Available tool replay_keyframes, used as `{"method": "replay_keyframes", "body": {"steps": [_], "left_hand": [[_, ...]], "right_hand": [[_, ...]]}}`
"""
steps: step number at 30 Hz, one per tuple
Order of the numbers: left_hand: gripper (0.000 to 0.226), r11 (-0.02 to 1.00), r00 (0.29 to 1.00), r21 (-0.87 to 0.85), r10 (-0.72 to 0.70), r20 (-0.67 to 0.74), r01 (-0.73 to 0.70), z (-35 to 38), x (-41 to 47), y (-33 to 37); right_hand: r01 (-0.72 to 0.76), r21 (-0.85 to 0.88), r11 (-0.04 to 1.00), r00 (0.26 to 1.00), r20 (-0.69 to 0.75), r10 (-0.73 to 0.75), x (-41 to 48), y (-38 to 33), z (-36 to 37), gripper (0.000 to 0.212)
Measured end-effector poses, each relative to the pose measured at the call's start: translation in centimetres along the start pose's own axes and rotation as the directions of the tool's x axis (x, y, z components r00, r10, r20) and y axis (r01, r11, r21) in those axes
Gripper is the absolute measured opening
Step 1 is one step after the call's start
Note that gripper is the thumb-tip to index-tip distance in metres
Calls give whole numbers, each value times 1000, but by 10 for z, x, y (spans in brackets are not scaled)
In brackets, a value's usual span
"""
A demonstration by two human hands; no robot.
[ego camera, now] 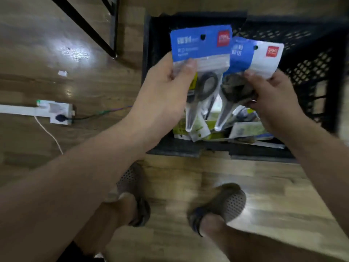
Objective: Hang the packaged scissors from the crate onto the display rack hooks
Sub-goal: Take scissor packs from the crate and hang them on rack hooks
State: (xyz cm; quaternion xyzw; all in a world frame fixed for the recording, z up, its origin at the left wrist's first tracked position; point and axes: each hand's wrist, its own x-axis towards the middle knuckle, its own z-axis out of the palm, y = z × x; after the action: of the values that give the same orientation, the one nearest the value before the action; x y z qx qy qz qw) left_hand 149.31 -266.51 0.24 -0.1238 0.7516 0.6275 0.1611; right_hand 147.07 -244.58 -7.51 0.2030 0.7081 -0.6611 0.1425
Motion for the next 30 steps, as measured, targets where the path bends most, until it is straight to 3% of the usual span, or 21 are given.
{"method": "replay_keyframes", "body": {"steps": [3, 6, 10, 14, 18, 21, 24, 30], "left_hand": [[20, 990, 994, -109, 81, -73, -89, -16, -38, 40], [22, 977, 989, -194, 61, -131, -86, -33, -87, 107], [22, 967, 984, -224, 90, -156, -124, -48, -170, 249], [17, 929, 965, -315, 123, -230, -193, -68, -251, 402], [17, 913, 944, -288, 222, -244, -289, -86, -322, 514], [28, 897, 921, -239, 326, -213, -372, -99, -362, 563], [14, 861, 875, -212, 404, -266, -462, -117, -381, 585], [15, 833, 855, -253, 409, -318, -493, -145, -402, 613]], "right_hand": [[-5, 9, 1000, 994, -113, 6, -57, -66, -8, 17], [-1, -34, 999, 991, -130, -4, -125, -152, -24, 21], [71, -81, 994, 996, -49, -76, -224, -296, -44, 24], [86, -24, 996, 993, -74, -87, -324, -445, -68, 31], [184, -56, 981, 979, -77, -188, -407, -557, -80, 19], [321, -43, 946, 939, -113, -324, -462, -603, -78, 14], [383, 31, 923, 919, -121, -376, -497, -620, -69, 15], [450, 130, 884, 886, -190, -423, -524, -632, -53, 12]]}}
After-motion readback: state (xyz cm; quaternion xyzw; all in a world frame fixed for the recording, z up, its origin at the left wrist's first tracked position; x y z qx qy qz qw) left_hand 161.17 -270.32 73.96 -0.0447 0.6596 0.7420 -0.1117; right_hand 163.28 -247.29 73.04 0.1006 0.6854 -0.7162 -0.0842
